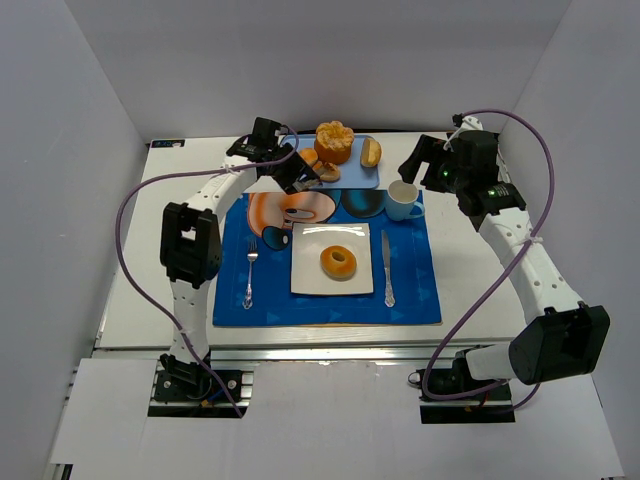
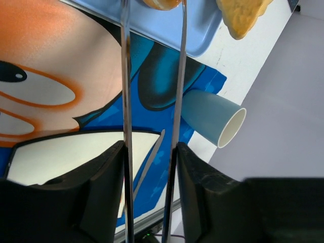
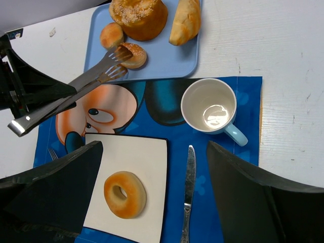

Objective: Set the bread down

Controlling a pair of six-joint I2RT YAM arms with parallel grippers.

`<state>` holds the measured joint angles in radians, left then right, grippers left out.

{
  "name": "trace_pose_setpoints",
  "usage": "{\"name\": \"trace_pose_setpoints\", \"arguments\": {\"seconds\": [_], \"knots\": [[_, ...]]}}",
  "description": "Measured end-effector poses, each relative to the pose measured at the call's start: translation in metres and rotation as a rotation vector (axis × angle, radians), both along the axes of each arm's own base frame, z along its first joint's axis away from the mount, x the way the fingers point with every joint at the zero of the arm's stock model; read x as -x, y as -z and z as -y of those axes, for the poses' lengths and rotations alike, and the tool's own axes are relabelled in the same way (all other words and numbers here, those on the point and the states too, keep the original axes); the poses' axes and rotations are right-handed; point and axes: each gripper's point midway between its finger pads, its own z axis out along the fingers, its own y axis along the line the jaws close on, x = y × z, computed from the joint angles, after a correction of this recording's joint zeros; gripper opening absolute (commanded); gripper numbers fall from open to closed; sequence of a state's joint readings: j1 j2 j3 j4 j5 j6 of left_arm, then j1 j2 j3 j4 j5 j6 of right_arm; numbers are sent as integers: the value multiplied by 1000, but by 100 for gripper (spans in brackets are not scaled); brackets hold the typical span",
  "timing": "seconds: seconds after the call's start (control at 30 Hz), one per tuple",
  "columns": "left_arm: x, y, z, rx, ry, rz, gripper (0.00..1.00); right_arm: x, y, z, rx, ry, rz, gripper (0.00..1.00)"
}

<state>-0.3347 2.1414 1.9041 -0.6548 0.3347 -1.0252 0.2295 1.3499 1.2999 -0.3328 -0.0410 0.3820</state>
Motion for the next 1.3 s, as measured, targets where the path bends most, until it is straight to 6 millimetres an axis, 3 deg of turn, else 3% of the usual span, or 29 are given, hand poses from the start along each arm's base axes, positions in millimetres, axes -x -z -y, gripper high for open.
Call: {"name": "trace_pose_setpoints", "arguments": {"seconds": [0.2,0.5,0.63,0.73,0.87,1.0,1.07,1.17,1.3], "knots": [[-2,4,2,-1,10,-2,31,0,0,0,0,0,-1,89],[1,1,0,-10,12,-3,28,1,-1,0,0,0,2,89],[9,-19,-6,-20,9,15,28,4,-9,1,-4,-1,21,89],[21,-51,-13,-34,11,59,28,10,-19,2,-12,-3,47,89],[61,-103,-31,-45,21,150,28,20,-33,2,-24,-12,83,89],[125,-124,-55,-55,33,179,28,32,-36,4,-31,-19,95,89],[154,-118,-66,-63,39,169,28,38,-34,5,-32,-21,96,89],[190,-88,-77,-78,44,99,28,44,-33,6,-34,-24,95,89],[217,-46,-84,-99,41,-13,30,49,-35,5,-39,-30,98,89]]}}
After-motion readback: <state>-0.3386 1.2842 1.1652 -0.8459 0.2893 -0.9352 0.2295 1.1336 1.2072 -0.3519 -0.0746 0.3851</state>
